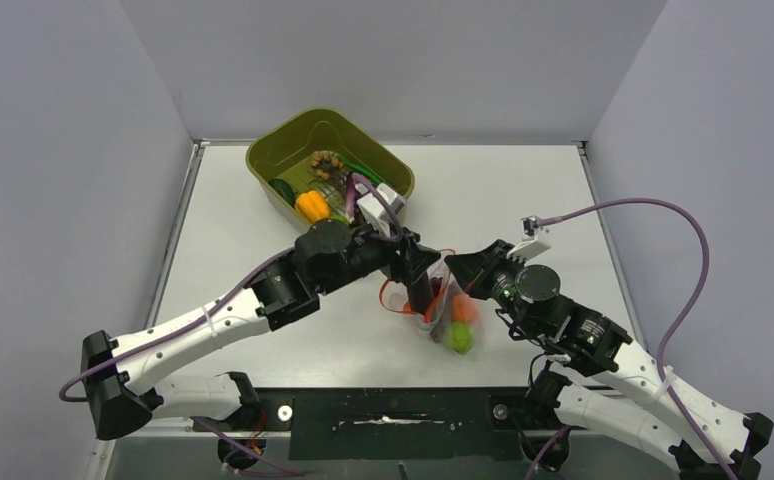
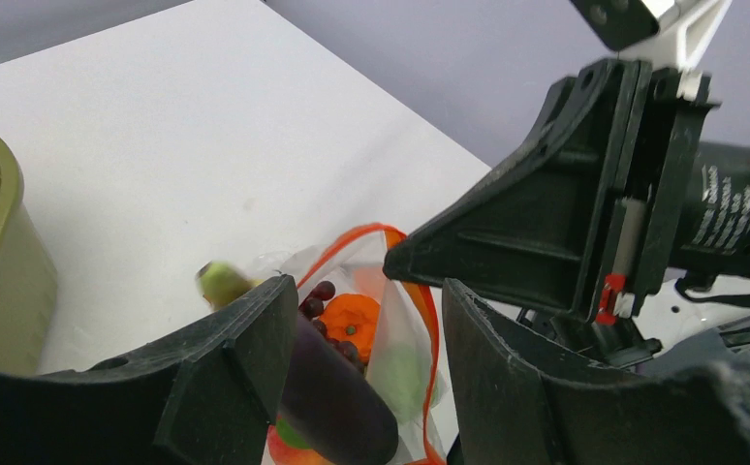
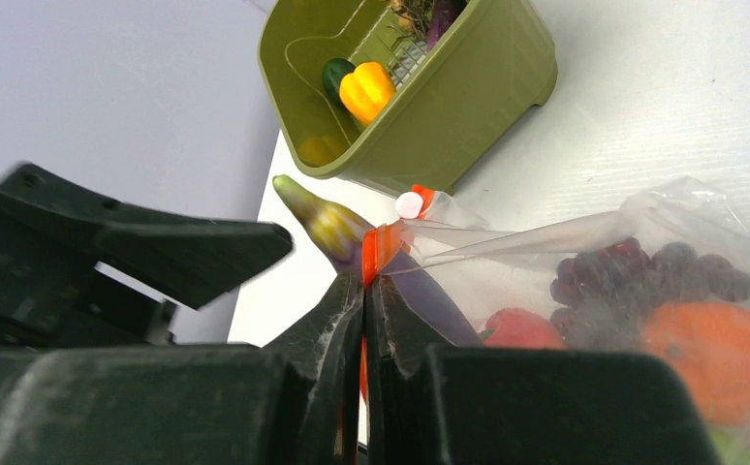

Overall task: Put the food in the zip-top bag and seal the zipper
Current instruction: Place the fake vegetable in the zipper food storage bag.

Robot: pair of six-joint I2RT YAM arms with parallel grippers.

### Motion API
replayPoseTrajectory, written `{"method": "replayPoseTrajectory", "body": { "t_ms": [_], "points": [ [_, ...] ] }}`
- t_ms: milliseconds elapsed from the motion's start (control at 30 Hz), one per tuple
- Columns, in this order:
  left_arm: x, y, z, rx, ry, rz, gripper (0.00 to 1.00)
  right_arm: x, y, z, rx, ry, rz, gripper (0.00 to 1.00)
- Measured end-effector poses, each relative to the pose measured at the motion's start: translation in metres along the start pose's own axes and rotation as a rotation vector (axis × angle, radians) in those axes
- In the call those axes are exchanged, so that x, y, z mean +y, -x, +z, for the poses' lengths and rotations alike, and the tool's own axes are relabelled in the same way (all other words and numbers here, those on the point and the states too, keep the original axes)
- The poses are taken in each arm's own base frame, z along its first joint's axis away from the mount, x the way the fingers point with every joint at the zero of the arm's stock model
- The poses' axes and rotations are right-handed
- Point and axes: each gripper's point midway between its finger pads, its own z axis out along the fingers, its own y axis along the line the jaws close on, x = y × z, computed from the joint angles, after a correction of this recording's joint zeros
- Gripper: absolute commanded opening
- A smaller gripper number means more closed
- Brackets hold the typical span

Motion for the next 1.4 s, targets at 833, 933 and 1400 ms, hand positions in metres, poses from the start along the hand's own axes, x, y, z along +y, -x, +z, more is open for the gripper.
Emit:
{"method": "replayPoseTrajectory", "body": {
  "t_ms": [833, 933, 1400],
  "points": [
    [0.058, -0.018, -0.03, 0.482, 0.086, -0.059, 0.54, 0.009, -0.011, 0.0, 0.061, 0.077, -0.136, 0.0],
    [0.06, -0.033, -0.029, 0.543, 0.078, -0.085, 0.48, 0.009, -0.013, 0.001, 0.068, 0.08, -0.145, 0.0],
    [0.082, -0.027, -0.033, 0.544, 0.073, -0.158, 0.49, 0.01, -0.014, 0.001, 0.073, 0.087, -0.151, 0.0]
  ]
}}
